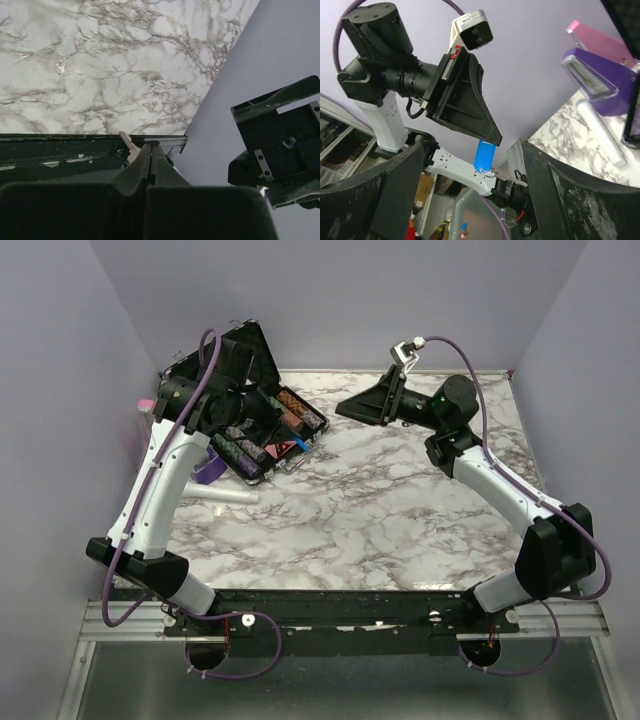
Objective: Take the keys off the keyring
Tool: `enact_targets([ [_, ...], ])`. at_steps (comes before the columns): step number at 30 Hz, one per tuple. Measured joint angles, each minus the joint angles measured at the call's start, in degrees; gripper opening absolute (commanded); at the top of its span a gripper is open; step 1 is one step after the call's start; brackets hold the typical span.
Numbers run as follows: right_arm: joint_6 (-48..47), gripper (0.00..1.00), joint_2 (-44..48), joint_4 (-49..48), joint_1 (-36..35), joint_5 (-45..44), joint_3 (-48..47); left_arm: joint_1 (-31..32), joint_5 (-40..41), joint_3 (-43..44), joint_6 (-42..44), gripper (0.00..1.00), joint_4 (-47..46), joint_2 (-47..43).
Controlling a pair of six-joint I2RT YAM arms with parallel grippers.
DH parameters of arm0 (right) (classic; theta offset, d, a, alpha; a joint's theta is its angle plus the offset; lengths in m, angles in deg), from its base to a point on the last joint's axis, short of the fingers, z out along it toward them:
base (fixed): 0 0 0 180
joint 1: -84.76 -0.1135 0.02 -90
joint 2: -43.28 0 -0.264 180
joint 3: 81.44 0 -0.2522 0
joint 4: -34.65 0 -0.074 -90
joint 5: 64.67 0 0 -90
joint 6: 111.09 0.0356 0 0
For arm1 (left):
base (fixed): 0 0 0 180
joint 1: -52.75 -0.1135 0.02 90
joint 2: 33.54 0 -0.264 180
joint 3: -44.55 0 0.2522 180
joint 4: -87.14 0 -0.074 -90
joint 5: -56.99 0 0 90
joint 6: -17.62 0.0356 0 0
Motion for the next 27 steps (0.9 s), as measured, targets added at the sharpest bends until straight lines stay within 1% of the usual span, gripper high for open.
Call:
enact_targets([
  [7,6.97,0.84,-4.83,-10.32,-1.20,2.10,-3.78,-1.33,-1.88,3.37,-1.95,0.00,0.04,-0.02],
  [10,8.79,0.82,-6.21,-12.66,-1.84,2.43,-5.07,-2.03,-2.29,3.52,-2.40,0.00,0.07,-0.04],
  [17,10.58,0.78,-7.85,-14.88,-4.46,3.72,-6.56,-3.45,-3.32,3.52,-2.82,0.00,0.09,-0.28],
  [27,10.71,0.74,-9.22,-14.86,-6.73,4.26,-7.41,-5.53,-6.05,2.12,-3.32,0.00,-0.04,-2.12],
])
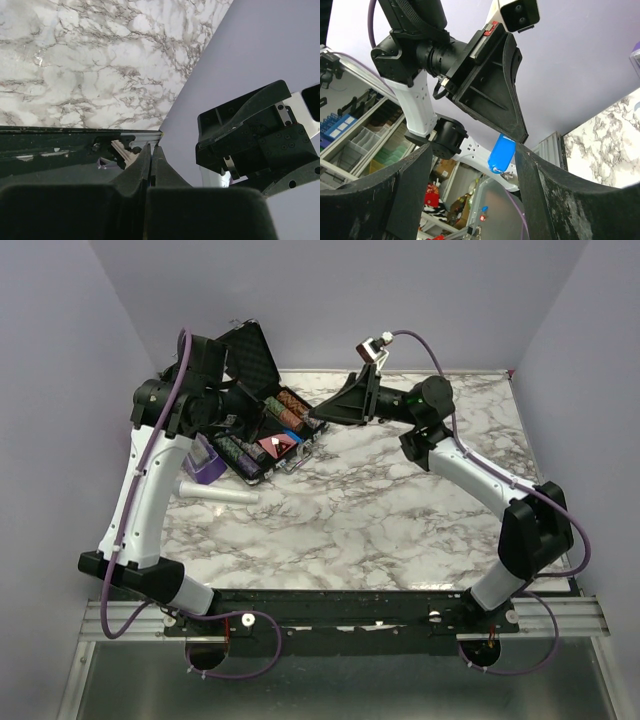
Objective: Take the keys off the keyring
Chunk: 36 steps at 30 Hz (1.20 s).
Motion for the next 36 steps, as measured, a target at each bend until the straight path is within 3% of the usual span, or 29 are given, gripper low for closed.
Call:
enact_targets([
  [36,11.02,0.66,-8.33,-14.75,-4.61,0.96,-1.66,-4.20,-4.70,-2.19,-2.05,0.00,-2.71,-2.62],
])
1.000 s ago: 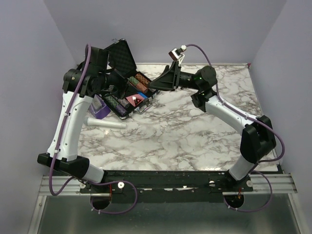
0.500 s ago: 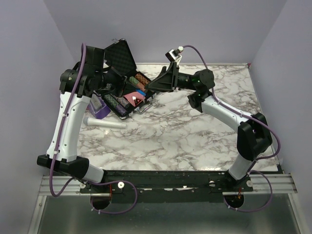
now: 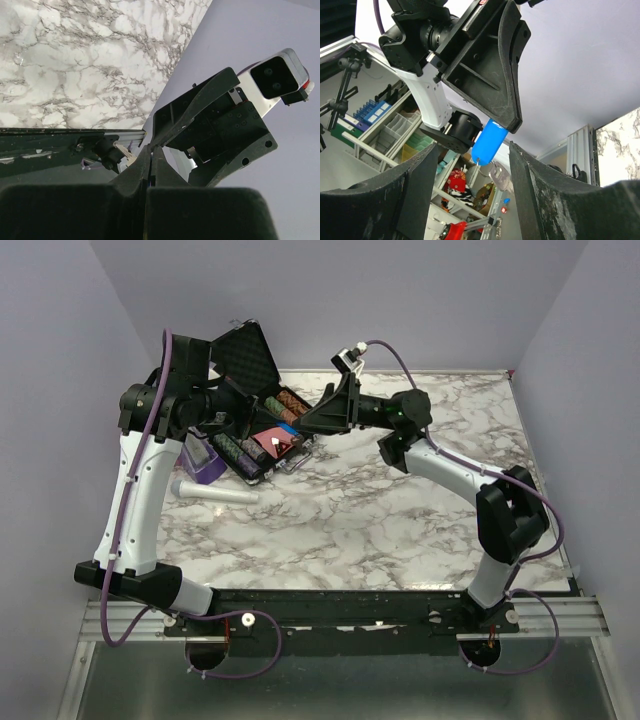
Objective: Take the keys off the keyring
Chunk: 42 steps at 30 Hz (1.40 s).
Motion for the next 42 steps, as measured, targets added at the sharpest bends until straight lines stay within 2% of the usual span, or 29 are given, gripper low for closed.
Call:
enact_targets([
  [20,2.84,0.59,-0.70,-3.48,-0.33,0.37,0.04,-0.90,-0.55,-0.63,-0.63,0.00,-1.31,-0.55],
  [42,-1.60,0.49,-0.98,0.76,-1.66,1.03,0.04,-1.55,-0.81,-2.19,-2.08,0.00,-3.48,-2.91],
])
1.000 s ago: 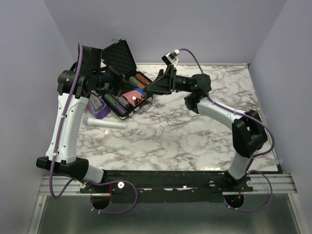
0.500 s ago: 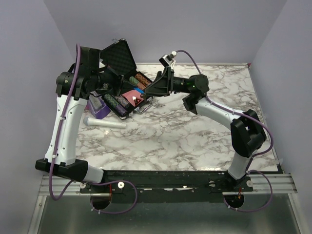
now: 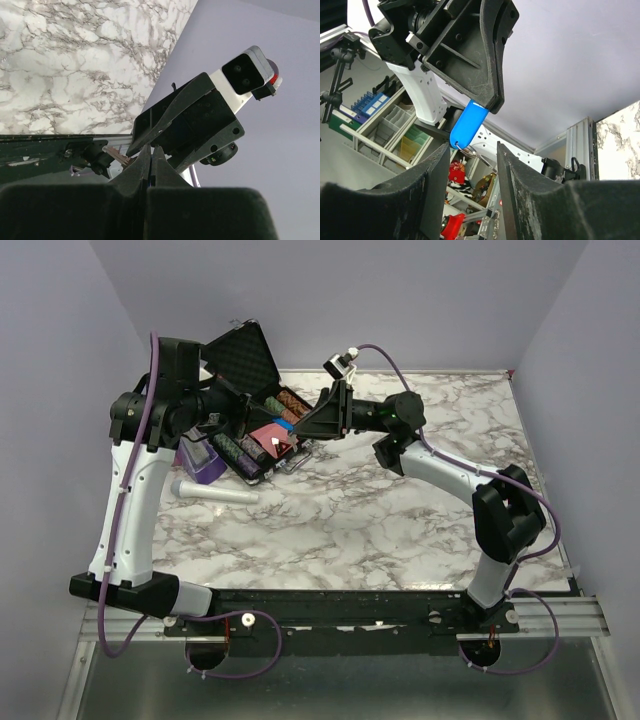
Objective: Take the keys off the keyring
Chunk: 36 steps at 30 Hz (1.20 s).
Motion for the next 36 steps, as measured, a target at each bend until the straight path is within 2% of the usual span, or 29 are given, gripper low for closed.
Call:
enact_targets([
  [6,-0.17,0.46,0.00,0.11,0.00,0.07,0.00,0.00,0.02,-1.07,-0.22,0.00,-0.33,-0.44],
  [29,0.04,0.46,0.02,-0.13,-0.48,0.20,1.99,-0.33,0.48,-2.36,-0.59,0.00,-0.50,-1.92],
  [36,0.04,0.41,0.02,-0.13,-0.74,0.22,1.99,-0.33,0.57,-2.84,-0.63,0.00,-0.55,-2.14],
])
